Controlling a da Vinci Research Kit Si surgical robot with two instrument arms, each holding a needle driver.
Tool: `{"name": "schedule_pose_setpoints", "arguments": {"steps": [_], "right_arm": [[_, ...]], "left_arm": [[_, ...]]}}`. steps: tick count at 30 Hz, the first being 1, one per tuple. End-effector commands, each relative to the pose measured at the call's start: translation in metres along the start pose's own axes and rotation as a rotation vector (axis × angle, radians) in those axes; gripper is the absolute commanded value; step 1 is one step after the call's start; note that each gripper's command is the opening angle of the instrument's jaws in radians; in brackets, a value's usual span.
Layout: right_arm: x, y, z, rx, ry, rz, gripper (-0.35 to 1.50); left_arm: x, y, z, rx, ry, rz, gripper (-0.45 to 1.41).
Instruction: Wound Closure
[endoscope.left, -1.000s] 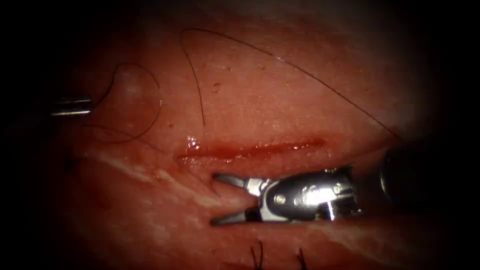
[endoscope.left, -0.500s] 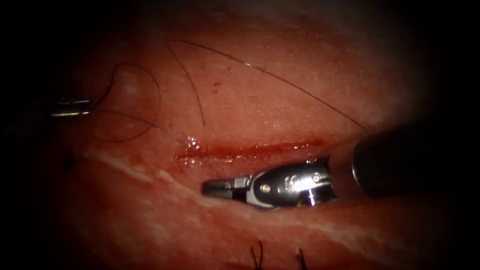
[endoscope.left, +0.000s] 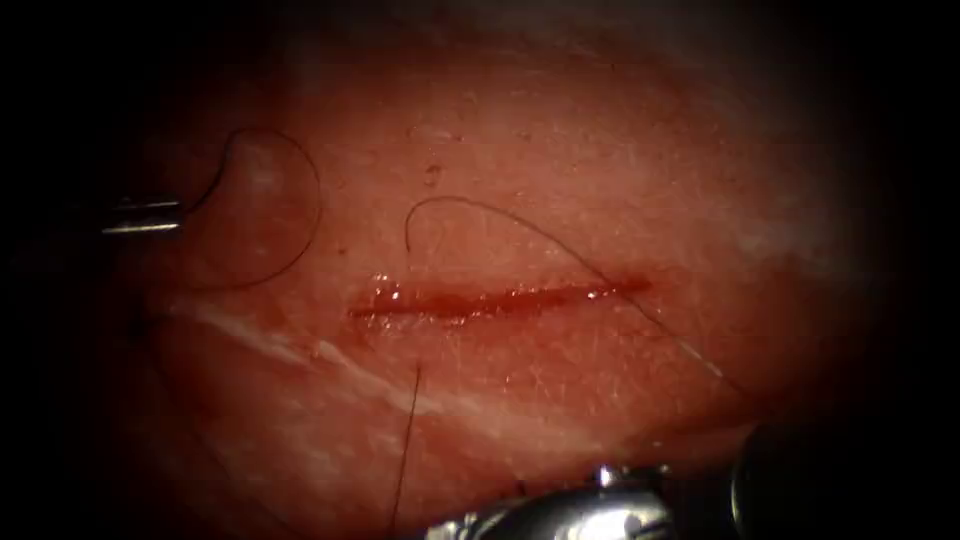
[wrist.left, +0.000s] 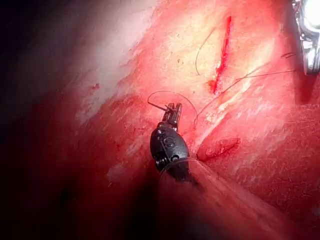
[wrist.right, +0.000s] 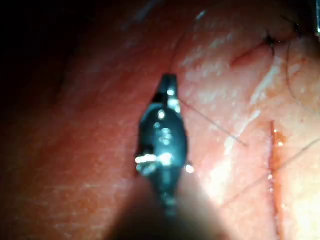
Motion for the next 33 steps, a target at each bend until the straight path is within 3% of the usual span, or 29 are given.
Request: {"name": "schedule_pose_setpoints", "arguments": {"steps": [1,4,5,6,8,17,18,27,30,33], "right_arm": [[0.0007,-0.0020,0.0008,0.017,0.009,0.000,-0.35],[0.0016,-0.0019,0.0006,0.010,0.017,0.005,-0.30],[0.0015,-0.0016,0.0004,-0.005,0.016,0.008,0.04],[0.0012,-0.0004,-0.0002,-0.055,0.010,0.021,0.67],[0.0005,0.0009,-0.0009,-0.096,0.000,0.023,0.99],[-0.0045,0.0051,-0.0027,-0.150,-0.032,0.010,1.06],[-0.0064,0.0064,-0.0027,-0.167,-0.043,0.014,1.03],[-0.0110,0.0094,-0.0013,-0.198,-0.081,0.009,1.01],[-0.0123,0.0098,-0.0002,-0.194,-0.100,-0.002,0.96],[-0.0131,0.0099,0.0003,-0.186,-0.113,-0.007,0.74]], "left_arm": [[-0.0008,0.0001,0.0007,-0.002,0.001,-0.002,-0.45],[-0.0008,0.0001,0.0008,-0.002,0.001,-0.002,-0.45],[-0.0008,0.0001,0.0008,-0.001,0.001,-0.001,-0.45],[-0.0009,0.0001,0.0008,-0.001,0.001,-0.001,-0.45],[-0.0009,0.0001,0.0008,-0.001,0.001,-0.001,-0.45],[-0.0010,0.0001,0.0008,-0.001,0.001,0.000,-0.45],[-0.0011,0.0001,0.0009,-0.003,0.002,-0.005,-0.45],[-0.0013,0.0001,0.0010,-0.003,0.002,-0.010,-0.45],[-0.0014,0.0001,0.0010,-0.002,0.002,-0.009,-0.45],[-0.0014,0.0001,0.0010,-0.002,0.001,-0.009,-0.45]]}}
